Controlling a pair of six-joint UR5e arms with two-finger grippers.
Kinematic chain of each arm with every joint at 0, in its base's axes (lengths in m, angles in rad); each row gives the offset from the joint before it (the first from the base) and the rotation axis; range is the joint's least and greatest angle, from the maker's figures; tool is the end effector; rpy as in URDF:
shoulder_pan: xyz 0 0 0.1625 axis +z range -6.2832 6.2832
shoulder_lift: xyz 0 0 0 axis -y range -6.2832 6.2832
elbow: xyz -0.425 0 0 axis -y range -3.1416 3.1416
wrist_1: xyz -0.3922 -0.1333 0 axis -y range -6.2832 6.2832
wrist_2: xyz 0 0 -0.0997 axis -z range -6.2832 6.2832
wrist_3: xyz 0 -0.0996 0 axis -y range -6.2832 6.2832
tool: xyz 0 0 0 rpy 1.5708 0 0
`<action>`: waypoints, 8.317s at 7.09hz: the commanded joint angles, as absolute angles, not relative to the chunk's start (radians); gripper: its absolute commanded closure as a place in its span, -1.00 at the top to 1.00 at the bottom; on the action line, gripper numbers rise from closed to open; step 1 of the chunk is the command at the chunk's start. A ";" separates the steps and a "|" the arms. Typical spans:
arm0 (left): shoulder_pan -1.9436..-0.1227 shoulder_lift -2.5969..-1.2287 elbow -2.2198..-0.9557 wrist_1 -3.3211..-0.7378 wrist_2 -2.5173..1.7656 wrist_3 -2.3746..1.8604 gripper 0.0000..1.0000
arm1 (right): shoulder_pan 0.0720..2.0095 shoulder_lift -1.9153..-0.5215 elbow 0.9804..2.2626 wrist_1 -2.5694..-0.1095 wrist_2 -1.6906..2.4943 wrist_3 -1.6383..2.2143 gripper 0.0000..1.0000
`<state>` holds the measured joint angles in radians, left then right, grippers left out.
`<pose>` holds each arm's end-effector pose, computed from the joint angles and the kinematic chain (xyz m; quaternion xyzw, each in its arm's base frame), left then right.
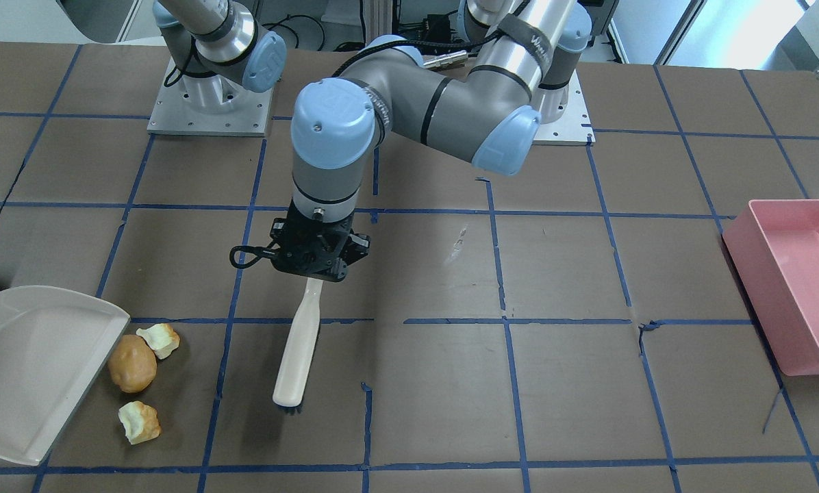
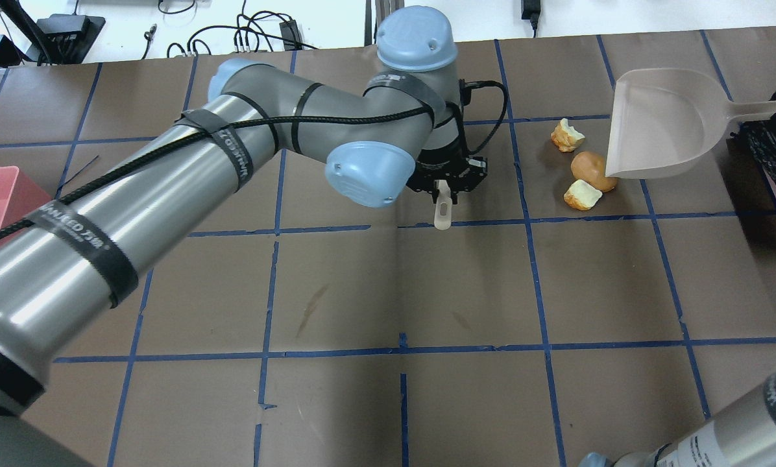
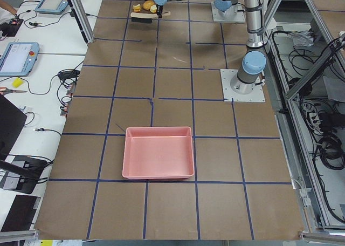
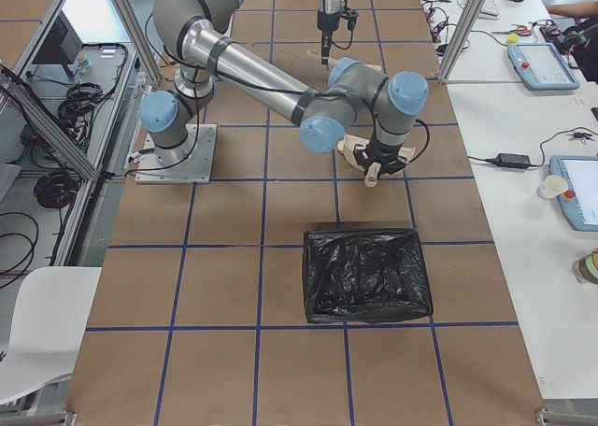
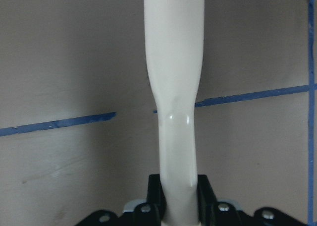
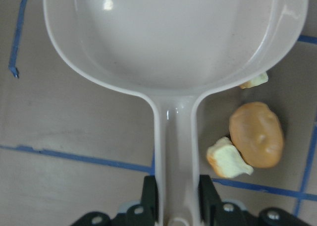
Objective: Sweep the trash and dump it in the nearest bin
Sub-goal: 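Sweep the bread pieces toward the dustpan with the left gripper's brush, then push the bread pieces fully into the dustpan with the brush, then lift the dustpan toward the black bin with right gripper while left withdraws the brush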
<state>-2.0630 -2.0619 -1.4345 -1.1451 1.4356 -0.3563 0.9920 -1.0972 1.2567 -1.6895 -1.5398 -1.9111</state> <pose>-0.4481 -0.5252 0.3096 -0.0701 -0.9946 0.0044 0.0761 -0.2559 -0.6410 0.3749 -0.6175 0.7861 -0.0082 0.0243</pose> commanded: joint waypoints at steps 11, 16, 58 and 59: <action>-2.220 -2.433 -1.051 -1.068 1.460 -0.506 -1.00 | 0.976 -0.873 1.137 -1.729 -1.471 -2.247 -1.00; -2.299 -2.490 -0.991 -1.068 1.459 -0.514 -1.00 | 0.991 -0.868 1.144 -1.749 -1.474 -2.130 -1.00; -2.036 -1.909 -1.523 -1.396 1.442 -0.463 -1.00 | 0.882 -0.966 1.204 -1.556 -1.193 -2.191 -1.00; -2.016 -1.803 -1.623 -1.396 1.440 -0.425 -1.00 | 0.838 -0.968 1.168 -1.431 -1.102 -2.189 -1.00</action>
